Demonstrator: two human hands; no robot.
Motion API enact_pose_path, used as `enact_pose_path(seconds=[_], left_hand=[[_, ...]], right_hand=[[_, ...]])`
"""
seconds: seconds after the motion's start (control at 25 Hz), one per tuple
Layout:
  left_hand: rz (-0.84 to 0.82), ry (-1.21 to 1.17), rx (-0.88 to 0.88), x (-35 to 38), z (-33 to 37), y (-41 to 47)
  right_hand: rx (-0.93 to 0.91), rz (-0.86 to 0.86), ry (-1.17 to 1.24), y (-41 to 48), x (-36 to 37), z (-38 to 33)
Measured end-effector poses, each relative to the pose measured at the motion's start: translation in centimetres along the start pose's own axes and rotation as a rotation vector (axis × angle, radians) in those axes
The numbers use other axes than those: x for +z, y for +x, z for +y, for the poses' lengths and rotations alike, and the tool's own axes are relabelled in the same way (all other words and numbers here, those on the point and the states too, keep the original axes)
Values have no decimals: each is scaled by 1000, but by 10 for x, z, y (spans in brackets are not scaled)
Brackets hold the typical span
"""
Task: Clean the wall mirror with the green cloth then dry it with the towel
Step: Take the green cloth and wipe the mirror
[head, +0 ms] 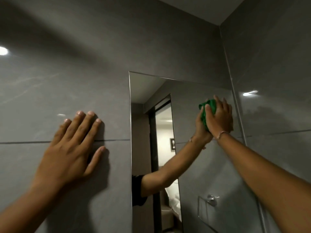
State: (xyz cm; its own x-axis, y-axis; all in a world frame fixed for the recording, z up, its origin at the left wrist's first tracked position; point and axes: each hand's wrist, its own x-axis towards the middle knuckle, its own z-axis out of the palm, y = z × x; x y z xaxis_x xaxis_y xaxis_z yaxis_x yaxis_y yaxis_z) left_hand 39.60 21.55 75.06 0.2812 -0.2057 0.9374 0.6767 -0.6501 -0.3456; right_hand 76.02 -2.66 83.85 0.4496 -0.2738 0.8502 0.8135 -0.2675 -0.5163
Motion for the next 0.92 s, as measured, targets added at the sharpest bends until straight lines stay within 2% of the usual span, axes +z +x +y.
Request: enact_pose_path(seconds=[0.08,0.2,0.28,0.4,0.52,0.6,0.68,0.8,0.92], left_hand=[[-30,10,-5,0,1,0],[-64,4,-2,1,1,-1],[-80,3,-4,1,-1,1],[-92,10,-11,0,0,2],[-72,0,-6,1,1,2],[-54,-25,-17,6,-2,0],[-56,-52,-18,14,-4,0],[-58,-78,9,29,-10,0],[-71,-74,14,37,-17,1]], right_hand=[[-112,14,-4,-15,9,-48],[-554,-37,13,-71,33,-141],[-691,-110,40,-96,44,-180],[-678,-110,36,-98,43,-186],[-662,-201,54,-156,28,-152],[-808,-297,5,-221,14,-118],[-1004,-345,-60,-245,6,-87],[-1071,-360,-68,-195,11,-88],[-857,-256,-47,-115,18,-101]])
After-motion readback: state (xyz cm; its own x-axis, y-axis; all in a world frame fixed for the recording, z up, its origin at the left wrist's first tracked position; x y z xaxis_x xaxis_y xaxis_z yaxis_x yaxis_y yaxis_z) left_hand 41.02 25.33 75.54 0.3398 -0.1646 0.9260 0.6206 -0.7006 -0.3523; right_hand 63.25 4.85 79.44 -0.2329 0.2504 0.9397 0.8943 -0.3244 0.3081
